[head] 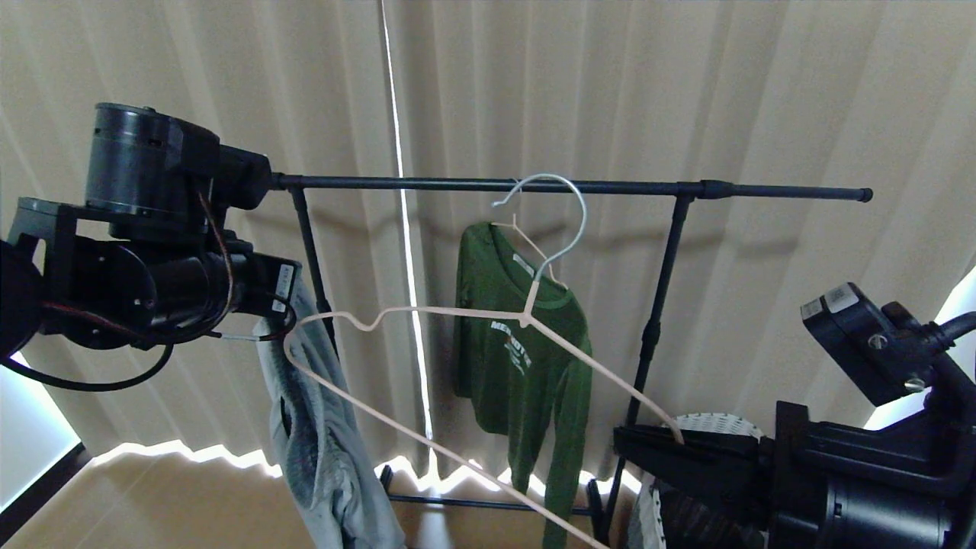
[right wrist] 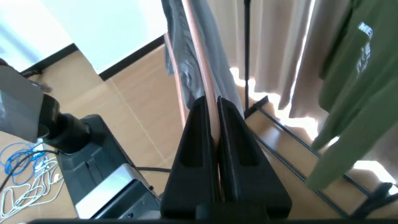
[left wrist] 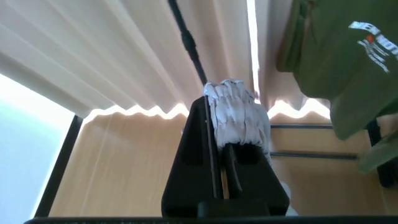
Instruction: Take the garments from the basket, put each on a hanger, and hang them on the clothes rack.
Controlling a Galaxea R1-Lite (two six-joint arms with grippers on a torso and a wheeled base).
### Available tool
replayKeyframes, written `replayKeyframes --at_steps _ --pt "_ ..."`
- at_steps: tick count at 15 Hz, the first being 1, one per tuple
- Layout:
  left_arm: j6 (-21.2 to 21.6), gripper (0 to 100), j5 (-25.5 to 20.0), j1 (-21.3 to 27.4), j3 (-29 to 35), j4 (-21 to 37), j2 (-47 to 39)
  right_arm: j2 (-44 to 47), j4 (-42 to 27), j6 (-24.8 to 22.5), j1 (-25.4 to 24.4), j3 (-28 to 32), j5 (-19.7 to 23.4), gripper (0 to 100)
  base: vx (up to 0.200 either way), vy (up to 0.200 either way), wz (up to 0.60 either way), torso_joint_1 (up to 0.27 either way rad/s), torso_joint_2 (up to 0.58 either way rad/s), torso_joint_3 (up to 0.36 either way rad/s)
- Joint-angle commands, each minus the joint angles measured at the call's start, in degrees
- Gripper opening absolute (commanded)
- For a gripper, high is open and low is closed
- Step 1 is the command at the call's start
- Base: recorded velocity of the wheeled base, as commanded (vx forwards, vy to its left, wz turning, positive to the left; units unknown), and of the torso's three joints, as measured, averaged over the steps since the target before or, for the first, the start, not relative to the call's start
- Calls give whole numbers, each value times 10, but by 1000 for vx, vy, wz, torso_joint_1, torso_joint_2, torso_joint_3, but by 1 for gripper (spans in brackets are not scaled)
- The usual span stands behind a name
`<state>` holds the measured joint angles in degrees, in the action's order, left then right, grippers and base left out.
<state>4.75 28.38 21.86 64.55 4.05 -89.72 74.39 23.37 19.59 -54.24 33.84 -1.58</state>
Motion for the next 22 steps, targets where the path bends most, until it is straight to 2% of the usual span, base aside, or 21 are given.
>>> replayKeyframes --at_steps 1,7,11,13,17,19,22 --pt "0 0 0 12 1 0 0 22 0 1 -3 13 0 0 0 0 0 0 0 0" --pt "2 0 2 22 15 2 -5 54 -1 18 -2 33 -5 0 0 0 0 0 0 0" --pt "3 0 13 26 10 3 -4 105 0 25 19 61 -37 0 0 0 0 0 0 0" --pt "2 0 13 31 9 27 -2 124 0 44 24 90 -40 0 0 0 0 0 0 0" --pt "1 0 14 37 12 37 -3 165 0 46 23 127 -85 0 0 0 0 0 0 0" --pt "1 0 14 35 14 38 -4 167 -1 47 9 125 -92 0 0 0 0 0 0 0" --pt "-3 0 14 32 15 37 -8 148 -8 75 -47 126 -93 0 0 0 0 0 0 0"
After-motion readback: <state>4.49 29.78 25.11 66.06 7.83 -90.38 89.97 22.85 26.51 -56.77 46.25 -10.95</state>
